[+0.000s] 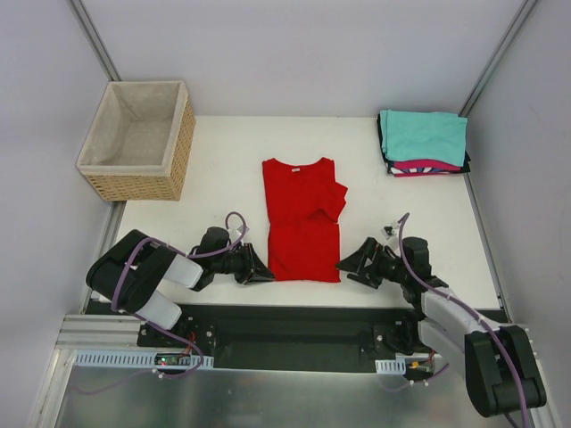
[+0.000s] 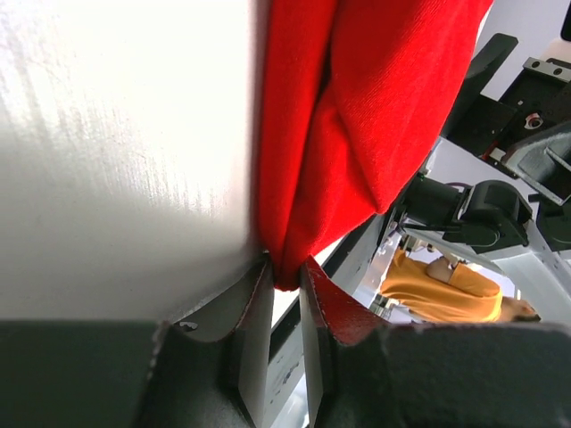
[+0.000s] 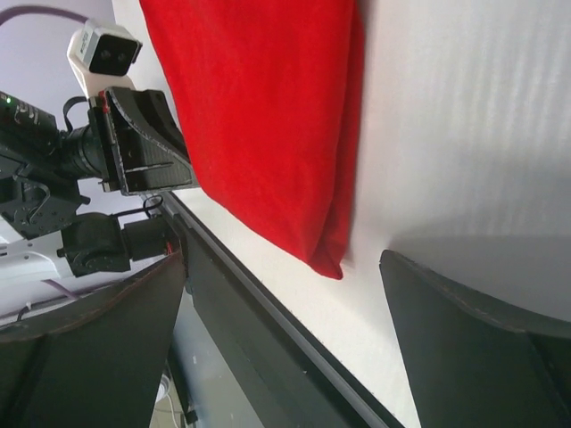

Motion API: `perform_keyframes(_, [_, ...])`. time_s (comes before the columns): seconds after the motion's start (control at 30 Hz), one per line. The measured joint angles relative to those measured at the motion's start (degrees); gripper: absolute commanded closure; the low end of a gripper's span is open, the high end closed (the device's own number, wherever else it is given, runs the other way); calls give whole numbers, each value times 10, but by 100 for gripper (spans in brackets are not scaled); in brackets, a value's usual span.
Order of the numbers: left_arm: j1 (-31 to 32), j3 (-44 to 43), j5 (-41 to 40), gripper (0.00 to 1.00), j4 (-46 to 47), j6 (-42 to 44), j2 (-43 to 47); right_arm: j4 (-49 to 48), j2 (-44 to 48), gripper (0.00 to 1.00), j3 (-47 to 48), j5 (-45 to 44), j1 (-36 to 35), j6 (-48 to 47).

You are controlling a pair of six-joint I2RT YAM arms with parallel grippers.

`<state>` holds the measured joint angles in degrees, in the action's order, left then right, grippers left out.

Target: Fold and stack the t-shirts

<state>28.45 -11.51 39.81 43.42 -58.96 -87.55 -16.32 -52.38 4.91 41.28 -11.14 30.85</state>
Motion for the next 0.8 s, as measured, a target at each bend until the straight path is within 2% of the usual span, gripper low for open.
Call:
perform_keyframes(0.3, [0, 0, -1, 84, -2, 0, 1, -85, -67, 11, 0, -25, -92, 46])
perform_keyframes(0.5, [0, 1, -4, 83, -4, 0, 3, -99, -75, 17, 0, -39, -106, 59])
perform_keyframes(0.6, [0, 1, -4, 85, -4, 0, 3, -98, -74, 27, 0, -46, -108, 62])
perform_keyframes(0.73, [0, 1, -4, 88, -5, 1, 3, -88, -74, 46, -2, -63, -108, 61])
perform_keyframes(0.8, [0, 1, -4, 88, -5, 1, 3, -83, -75, 49, -6, -70, -108, 59])
